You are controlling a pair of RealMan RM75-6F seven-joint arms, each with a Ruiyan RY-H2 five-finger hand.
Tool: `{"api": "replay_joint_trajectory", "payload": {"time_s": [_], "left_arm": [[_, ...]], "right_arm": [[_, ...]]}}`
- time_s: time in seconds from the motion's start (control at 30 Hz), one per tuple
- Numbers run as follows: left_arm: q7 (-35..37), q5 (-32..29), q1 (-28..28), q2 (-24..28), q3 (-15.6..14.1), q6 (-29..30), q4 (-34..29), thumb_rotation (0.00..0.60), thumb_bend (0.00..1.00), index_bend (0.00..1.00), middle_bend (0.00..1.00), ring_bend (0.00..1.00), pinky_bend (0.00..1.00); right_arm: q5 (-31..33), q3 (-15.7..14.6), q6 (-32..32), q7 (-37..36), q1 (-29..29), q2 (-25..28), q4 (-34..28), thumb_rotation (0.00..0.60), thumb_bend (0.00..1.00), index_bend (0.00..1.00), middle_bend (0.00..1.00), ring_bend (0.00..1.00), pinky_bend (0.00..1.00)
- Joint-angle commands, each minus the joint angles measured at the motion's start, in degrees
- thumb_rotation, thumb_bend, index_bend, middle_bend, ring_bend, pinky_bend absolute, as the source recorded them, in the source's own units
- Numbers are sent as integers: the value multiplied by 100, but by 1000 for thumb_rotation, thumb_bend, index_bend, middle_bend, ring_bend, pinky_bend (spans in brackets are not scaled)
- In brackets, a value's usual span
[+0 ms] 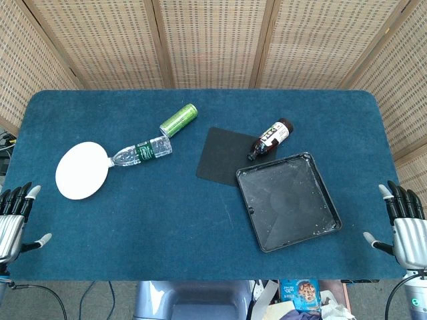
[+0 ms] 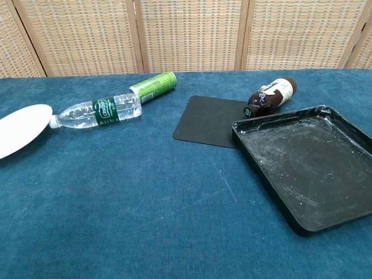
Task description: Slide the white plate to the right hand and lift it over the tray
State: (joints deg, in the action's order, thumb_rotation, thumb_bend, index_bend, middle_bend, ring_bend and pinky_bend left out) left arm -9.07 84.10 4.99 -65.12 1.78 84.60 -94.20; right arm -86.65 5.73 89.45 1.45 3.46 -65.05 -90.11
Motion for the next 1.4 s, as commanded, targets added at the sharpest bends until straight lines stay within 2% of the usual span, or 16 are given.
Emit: {"api": "replay_joint_trajectory", "payload": {"time_s": [0.03,0.33,0.47,0.63,0.83,0.9,1.03,1.4], "left_arm": [[20,34,-10,-15,-3,29,8,600,0,0,0,0,0],[158,260,-19,-113,-26,167,174,600,0,0,0,0,0],[233,157,59,-196,21,7,304,600,0,0,0,0,0],[767,-255,494,-536,234,-824,839,600,0,0,0,0,0],[1437,-649,1018,-1309,555,-1615,1918,600,0,0,0,0,0],[1555,-652,1148,-1483,599,-1751,2215,600,27,0,0,0,0],[1826,-706,1312,-1836,695,-1877,2674,600,217,0,0,0,0],[2028,-997,1614,-2480,761,-2430,3505,600,231,0,0,0,0]], "right_arm": [[16,11,0,0,1,7,-1,600,0,0,0,0,0],[45,-7,-72,83,11,30,6,600,0,0,0,0,0],[92,4,-115,92,22,40,-13,600,0,0,0,0,0],[115,-10,-195,86,40,89,-35,600,0,0,0,0,0],[152,5,-231,56,54,104,-41,600,0,0,0,0,0],[173,13,-247,49,60,101,-39,600,0,0,0,0,0],[232,22,-303,53,74,93,-21,600,0,0,0,0,0],[240,36,-293,-70,69,123,-34,600,0,0,0,0,0]]}}
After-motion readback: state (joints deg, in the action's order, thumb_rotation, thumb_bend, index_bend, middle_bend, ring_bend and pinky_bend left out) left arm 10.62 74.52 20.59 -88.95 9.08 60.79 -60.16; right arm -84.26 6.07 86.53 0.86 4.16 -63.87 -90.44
